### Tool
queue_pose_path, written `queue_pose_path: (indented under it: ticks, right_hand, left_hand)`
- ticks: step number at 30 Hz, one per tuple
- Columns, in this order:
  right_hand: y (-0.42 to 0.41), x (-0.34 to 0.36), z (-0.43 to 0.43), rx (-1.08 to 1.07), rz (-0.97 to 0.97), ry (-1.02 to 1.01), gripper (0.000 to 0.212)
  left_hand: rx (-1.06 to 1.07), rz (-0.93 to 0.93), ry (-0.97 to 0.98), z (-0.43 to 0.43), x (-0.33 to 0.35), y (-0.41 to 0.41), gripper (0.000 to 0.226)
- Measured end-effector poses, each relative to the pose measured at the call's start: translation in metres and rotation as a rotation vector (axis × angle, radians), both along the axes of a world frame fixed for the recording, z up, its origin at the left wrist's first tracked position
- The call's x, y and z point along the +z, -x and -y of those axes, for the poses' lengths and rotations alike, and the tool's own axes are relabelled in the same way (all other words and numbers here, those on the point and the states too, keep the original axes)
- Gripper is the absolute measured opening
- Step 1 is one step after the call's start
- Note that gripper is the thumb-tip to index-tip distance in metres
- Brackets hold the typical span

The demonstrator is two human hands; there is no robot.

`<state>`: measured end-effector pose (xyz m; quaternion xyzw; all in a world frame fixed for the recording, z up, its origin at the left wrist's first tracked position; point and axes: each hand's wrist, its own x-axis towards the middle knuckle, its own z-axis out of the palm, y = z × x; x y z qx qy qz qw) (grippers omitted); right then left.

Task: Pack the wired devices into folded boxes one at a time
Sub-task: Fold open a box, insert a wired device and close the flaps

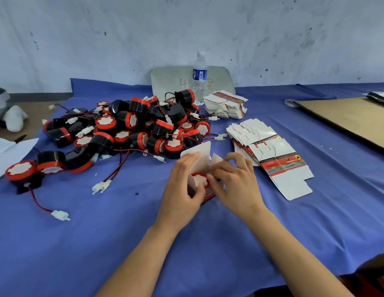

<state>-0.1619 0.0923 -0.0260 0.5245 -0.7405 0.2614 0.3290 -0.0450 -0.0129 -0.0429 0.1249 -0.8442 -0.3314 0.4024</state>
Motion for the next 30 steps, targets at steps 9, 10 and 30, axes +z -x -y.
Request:
queue_pose_path:
  ticks: [9, 10, 30]
  right_hand:
    - [-0.002, -0.015, -0.008, 0.090, 0.260, -0.070, 0.032]
    - [-0.004, -0.016, -0.008, 0.132, 0.338, -0.041, 0.027]
    - [-0.007, -0.021, -0.013, 0.232, 0.273, 0.125, 0.022]
  left_hand:
    - [-0.113, -0.021, -0.248, -0.002, -0.002, 0.002, 0.047]
    - [-0.102, -0.019, -0.253, -0.001, -0.002, 0.003, 0.049]
    - [-0.029, 0.252, -0.070, 0.000, -0.002, 0.011, 0.034]
